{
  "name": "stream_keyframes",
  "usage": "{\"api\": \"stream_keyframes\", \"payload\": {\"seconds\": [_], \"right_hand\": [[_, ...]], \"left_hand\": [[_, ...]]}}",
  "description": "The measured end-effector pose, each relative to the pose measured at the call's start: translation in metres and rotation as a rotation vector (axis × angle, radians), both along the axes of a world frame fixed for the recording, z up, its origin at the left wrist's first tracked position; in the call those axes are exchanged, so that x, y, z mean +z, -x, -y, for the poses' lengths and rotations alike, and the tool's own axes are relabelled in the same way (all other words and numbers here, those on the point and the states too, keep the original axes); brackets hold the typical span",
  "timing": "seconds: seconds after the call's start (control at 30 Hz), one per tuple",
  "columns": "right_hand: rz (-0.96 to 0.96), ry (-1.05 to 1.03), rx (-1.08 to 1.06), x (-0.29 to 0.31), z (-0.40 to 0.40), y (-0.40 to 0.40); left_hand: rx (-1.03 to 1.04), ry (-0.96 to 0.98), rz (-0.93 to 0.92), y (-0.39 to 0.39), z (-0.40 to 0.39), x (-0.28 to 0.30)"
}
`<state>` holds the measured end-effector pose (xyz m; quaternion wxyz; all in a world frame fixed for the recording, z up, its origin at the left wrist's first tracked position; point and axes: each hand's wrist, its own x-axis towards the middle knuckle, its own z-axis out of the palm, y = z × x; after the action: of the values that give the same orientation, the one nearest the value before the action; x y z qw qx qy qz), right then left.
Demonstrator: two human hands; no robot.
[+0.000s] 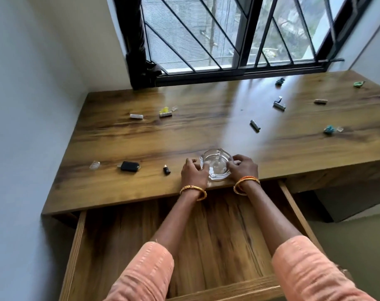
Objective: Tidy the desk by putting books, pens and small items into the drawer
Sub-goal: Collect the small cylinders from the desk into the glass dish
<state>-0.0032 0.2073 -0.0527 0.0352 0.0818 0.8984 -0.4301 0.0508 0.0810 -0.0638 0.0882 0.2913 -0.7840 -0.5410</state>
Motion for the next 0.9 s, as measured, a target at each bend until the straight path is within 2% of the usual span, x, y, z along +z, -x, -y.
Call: {"api": "stream_keyframes", "payload": {"seconds": [0.13,0.2,0.27,0.37,0.43,0.5,0.63,0.7,0.8,0.9], "right_hand": [[-0.072,0.091,-0.029,-0.004,-0.007,-0.003],[-0.088,0.152,-0.022,-0.004,-0.011,-0.003],[-0.107,0.227,-0.003,-0.003,-0.014,-0.003],[-0.113,0.328,0.071,0.005,-0.023,0.006],[-0.069,0.316,0.151,0.014,-0.033,0.024],[-0.051,0.256,0.185,0.022,-0.046,0.053],[-0.092,0.095,0.045,0.022,-0.074,0.121],[-0.069,0.010,0.063,0.015,-0.082,0.156],[-0.054,-0.057,0.111,-0.001,-0.076,0.188],[-0.119,-0.081,0.107,-0.015,-0.071,0.198]], "left_hand": [[-0.015,0.027,0.033,0.005,-0.005,0.000],[-0.014,-0.083,0.048,0.010,-0.008,0.002],[-0.020,-0.317,0.040,0.015,-0.013,0.007],[-0.036,-0.773,0.008,0.022,-0.025,0.021],[-0.024,-0.893,-0.029,0.029,-0.032,0.022],[-0.008,-0.922,-0.066,0.039,-0.041,0.022],[0.080,-0.980,-0.094,0.058,-0.060,0.022],[0.149,-1.010,-0.102,0.071,-0.074,0.021],[0.241,-0.981,-0.123,0.083,-0.088,0.016],[0.305,-0.945,-0.159,0.086,-0.097,0.007]]}}
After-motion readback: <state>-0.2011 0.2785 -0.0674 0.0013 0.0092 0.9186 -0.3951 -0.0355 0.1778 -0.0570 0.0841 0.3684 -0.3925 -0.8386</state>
